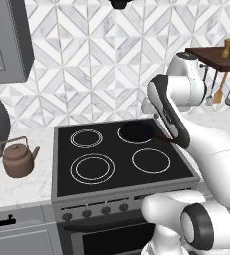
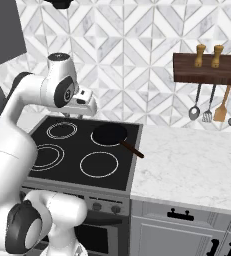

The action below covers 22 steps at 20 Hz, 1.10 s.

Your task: Pick the kettle from the counter and place it on a stove burner. Then turn the burner on.

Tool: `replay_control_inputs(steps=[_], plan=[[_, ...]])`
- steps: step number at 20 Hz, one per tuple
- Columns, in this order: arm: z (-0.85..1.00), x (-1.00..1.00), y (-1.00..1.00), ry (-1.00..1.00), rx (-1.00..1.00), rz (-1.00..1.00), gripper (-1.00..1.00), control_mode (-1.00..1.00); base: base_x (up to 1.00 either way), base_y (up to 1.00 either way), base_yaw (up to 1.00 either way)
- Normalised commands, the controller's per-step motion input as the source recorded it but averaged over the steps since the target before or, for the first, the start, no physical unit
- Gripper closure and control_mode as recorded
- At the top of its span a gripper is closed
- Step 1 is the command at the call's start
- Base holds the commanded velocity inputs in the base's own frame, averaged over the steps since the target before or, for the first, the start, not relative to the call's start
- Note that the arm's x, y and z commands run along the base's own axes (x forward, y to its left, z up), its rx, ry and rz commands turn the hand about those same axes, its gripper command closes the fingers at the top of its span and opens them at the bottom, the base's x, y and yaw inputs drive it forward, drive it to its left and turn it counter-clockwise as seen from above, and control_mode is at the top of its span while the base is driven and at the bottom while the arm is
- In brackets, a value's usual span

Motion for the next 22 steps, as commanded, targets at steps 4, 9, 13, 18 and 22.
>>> replay_control_inputs(steps=[4, 9, 13, 18, 22], plan=[[0.0, -0.16, 0.75, -0.09, -0.04, 0.02, -1.0, -1.0, 0.0, 0.0, 0.0], [0.01, -0.4, 1.0, -0.16, 0.0, 0.07, -1.0, -1.0, 0.0, 0.0, 0.0], [0.0, -0.26, 1.0, -0.13, 0.0, 0.08, -1.0, -1.0, 0.0, 0.0, 0.0], [0.01, -0.3, 1.0, -0.18, 0.0, 0.07, -1.0, -1.0, 0.0, 0.0, 0.0], [0.01, -0.05, 1.0, -0.18, 0.0, 0.01, -1.0, -1.0, 0.0, 0.0, 0.0]])
